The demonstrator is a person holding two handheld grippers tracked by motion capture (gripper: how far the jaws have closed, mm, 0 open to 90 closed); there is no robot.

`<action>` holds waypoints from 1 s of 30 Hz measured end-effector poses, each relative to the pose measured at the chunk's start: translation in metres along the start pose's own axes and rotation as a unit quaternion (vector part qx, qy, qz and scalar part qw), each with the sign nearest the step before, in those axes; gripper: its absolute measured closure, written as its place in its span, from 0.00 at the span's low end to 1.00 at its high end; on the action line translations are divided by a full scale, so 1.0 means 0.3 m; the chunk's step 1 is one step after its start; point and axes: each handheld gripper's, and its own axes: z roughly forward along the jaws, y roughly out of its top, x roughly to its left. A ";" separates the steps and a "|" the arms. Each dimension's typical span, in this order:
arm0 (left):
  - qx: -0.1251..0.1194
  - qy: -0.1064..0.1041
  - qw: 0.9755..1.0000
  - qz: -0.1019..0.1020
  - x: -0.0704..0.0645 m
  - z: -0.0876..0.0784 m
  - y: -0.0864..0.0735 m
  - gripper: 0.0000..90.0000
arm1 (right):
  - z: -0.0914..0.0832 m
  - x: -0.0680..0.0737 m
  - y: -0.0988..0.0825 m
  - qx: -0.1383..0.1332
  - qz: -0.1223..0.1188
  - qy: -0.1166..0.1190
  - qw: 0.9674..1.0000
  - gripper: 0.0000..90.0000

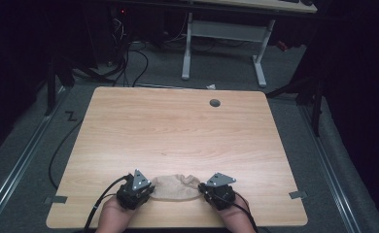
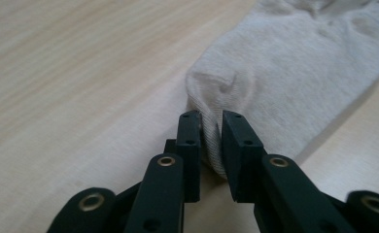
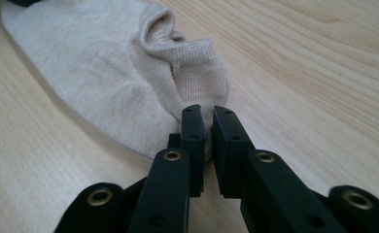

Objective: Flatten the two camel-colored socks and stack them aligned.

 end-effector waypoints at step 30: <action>-0.049 0.091 0.989 -0.103 0.370 -0.122 -0.065 0.54 | -0.063 -0.263 -0.025 -0.072 0.103 -0.113 0.986 0.57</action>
